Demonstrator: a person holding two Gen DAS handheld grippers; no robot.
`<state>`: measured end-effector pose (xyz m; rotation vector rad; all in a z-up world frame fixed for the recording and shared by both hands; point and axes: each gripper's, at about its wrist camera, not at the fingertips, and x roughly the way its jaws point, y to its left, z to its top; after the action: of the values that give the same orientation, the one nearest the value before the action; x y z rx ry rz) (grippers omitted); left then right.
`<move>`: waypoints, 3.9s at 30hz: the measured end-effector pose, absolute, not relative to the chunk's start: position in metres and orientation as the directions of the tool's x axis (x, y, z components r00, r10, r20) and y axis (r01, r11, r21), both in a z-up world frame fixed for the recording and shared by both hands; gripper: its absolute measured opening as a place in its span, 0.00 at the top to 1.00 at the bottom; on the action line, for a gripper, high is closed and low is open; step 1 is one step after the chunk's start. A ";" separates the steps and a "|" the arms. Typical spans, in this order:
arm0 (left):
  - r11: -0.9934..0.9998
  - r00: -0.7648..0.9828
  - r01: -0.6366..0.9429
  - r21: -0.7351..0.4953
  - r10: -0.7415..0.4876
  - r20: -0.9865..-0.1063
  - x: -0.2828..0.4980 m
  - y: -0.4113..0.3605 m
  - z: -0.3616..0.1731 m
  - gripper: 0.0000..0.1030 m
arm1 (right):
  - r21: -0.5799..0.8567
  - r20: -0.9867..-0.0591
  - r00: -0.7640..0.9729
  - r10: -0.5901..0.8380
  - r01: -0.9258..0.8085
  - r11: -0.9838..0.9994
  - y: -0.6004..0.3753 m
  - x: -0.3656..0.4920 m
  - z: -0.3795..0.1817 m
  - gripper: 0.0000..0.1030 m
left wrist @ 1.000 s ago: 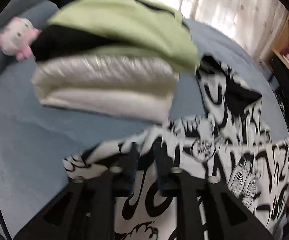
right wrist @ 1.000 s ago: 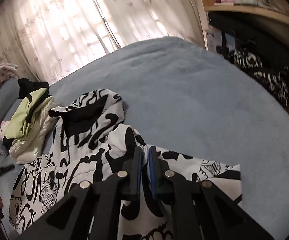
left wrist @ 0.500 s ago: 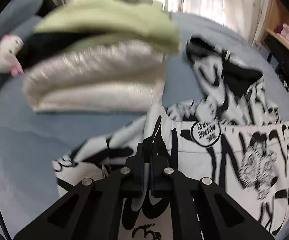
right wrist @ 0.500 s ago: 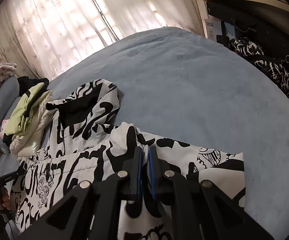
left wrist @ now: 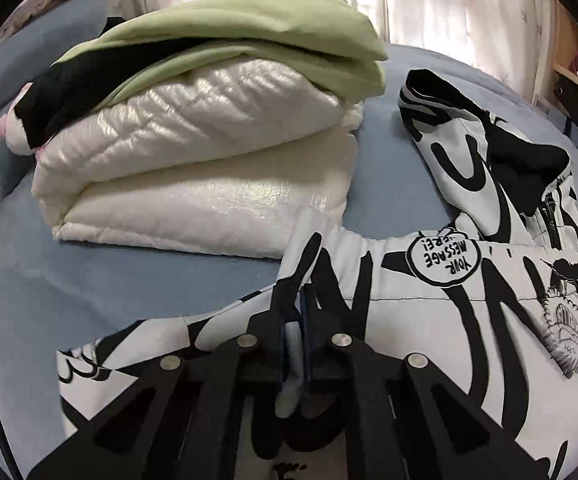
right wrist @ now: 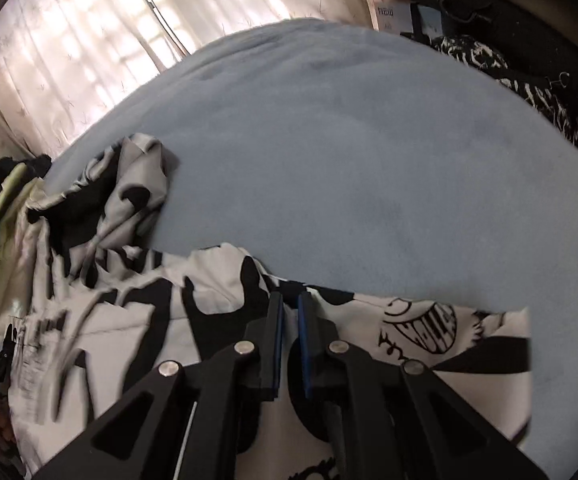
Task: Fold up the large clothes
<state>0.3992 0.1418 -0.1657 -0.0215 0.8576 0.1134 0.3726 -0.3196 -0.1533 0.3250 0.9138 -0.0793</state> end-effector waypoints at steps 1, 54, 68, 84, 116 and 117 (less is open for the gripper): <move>0.994 0.648 -0.108 0.020 0.086 -0.757 0.399 0.143 -0.165 0.91 | 0.241 -0.788 0.611 0.068 0.206 0.948 -0.320 0.372 -0.152 0.92; 0.996 0.492 -0.078 -0.048 -0.004 -0.871 0.228 0.105 -0.143 0.81 | 0.335 -0.728 0.584 0.358 -0.153 0.930 -0.168 0.217 -0.107 0.56; 0.981 0.562 -0.187 0.052 0.150 -0.813 0.199 0.156 -0.146 0.67 | 0.264 -0.748 0.662 0.046 0.234 0.936 -0.320 0.172 -0.124 0.56; 0.979 0.573 -0.192 0.066 0.167 -0.803 0.200 0.154 -0.149 0.67 | 0.232 -0.728 0.685 -0.010 0.260 0.937 -0.323 0.163 -0.129 0.56; 0.991 0.569 0.075 0.111 0.049 -0.821 0.246 0.137 -0.035 0.48 | 0.056 -0.770 0.634 0.072 -0.045 0.997 -0.249 0.206 -0.020 0.29; 0.990 0.575 0.088 0.114 0.043 -0.817 0.258 0.132 -0.027 0.48 | 0.051 -0.763 0.641 0.078 -0.060 0.997 -0.247 0.216 -0.012 0.29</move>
<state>0.2575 0.1319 -0.0268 0.1473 0.9589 -0.0264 0.2163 -0.2468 -0.0122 0.0217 0.8709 0.0786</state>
